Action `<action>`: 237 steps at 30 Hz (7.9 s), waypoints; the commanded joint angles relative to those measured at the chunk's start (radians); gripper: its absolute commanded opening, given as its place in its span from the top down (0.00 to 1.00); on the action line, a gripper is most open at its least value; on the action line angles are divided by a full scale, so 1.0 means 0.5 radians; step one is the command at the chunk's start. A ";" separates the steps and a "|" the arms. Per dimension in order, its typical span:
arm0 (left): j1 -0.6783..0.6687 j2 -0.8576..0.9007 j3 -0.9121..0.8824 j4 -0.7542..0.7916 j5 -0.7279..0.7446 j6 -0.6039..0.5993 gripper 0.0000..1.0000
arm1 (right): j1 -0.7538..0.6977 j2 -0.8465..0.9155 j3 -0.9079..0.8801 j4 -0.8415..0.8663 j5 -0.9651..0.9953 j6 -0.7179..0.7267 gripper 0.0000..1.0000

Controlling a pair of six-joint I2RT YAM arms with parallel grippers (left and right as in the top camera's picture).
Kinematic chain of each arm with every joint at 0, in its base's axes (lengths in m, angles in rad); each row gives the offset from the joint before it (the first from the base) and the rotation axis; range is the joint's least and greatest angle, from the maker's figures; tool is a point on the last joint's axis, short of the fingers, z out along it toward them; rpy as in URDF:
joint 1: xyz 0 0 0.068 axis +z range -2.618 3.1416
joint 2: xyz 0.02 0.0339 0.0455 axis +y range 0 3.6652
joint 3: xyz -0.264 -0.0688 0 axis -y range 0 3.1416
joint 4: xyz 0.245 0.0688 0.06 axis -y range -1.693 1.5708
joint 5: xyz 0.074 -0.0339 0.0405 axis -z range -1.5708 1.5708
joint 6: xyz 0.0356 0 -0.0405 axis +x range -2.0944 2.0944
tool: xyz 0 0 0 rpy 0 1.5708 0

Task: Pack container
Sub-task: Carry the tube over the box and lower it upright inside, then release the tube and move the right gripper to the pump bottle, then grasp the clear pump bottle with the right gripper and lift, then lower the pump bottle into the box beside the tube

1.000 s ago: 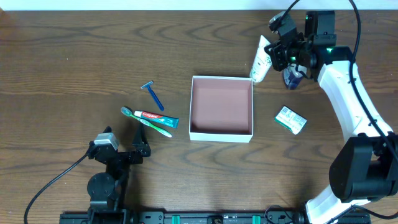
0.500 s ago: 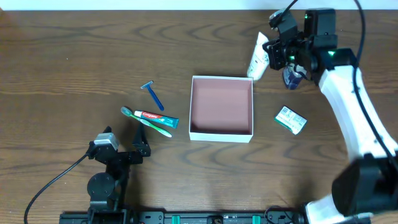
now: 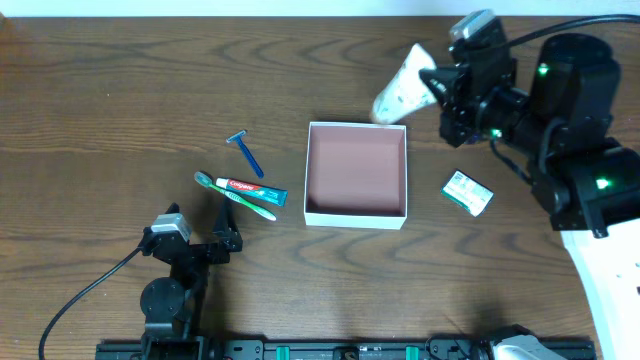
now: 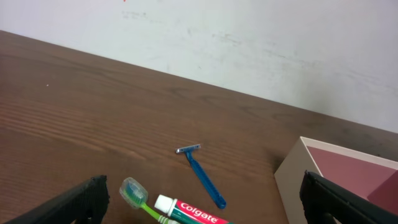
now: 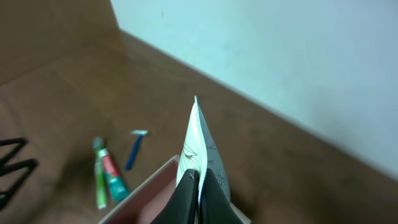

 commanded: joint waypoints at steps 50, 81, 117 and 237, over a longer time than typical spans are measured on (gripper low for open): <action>0.008 -0.012 -0.031 -0.072 0.031 0.032 0.02 | 0.900 1.015 0.021 0.491 1.415 1.265 0.98; 0.008 -0.012 -0.031 -0.072 0.031 0.032 0.02 | 0.928 0.939 0.023 0.539 1.357 1.202 0.44; 0.008 -0.012 -0.031 -0.072 0.031 0.032 0.02 | -0.546 0.827 0.015 -0.179 0.808 -0.074 0.35; 0.008 -0.012 -0.031 -0.072 0.031 0.032 0.02 | 0.736 1.077 0.015 0.229 1.464 1.259 0.99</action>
